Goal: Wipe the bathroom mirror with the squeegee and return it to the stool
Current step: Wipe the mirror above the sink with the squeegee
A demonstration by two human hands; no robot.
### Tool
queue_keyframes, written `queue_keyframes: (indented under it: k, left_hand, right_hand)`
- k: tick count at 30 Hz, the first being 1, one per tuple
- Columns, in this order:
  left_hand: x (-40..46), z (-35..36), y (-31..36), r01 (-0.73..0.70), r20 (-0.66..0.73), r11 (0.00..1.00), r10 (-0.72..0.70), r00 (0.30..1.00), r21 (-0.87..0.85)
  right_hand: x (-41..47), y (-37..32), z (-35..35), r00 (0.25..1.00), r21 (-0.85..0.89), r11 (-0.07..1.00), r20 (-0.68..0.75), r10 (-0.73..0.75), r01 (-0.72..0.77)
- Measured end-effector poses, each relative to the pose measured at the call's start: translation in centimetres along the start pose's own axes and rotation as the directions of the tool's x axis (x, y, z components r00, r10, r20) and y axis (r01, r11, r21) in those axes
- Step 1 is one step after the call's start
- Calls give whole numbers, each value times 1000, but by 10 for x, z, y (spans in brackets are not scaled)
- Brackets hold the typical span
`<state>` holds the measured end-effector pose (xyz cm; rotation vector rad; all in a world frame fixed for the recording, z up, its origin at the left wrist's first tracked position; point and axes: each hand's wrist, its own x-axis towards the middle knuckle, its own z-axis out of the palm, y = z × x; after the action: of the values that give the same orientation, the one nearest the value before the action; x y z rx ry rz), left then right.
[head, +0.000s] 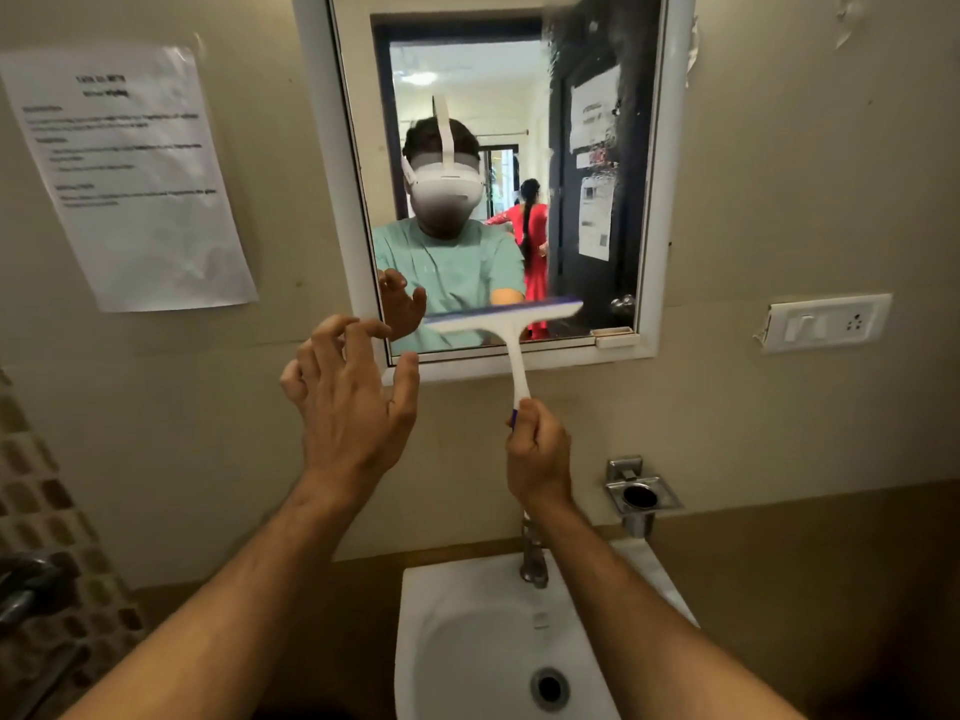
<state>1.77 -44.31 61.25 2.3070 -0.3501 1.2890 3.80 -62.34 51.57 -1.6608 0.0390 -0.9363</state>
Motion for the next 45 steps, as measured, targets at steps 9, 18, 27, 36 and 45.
queue_keyframes:
  k: [9,18,27,36,45]
  left_hand:
    - [-7,3,12,-39,-15,999,38,999,-12]
    - [18,34,50,41,-70,999,-41,997,2]
    - [36,72,111,36,-160,999,-36,986,-7]
    - [54,77,103,-26,-120,1000,28,992,17]
    - [69,66,87,-89,-148,995,82,986,-43]
  right_hand:
    - [9,-11,-1,998,-76,997,64,4,1]
    - [41,7,-43,993,-49,992,53,-110,112]
    - [76,7,-56,969,41,976,115,-218,215]
    - [49,46,-48,975,37,977,72,-212,210]
    - [111,-9,-31,957,80,957,-102,-272,280]
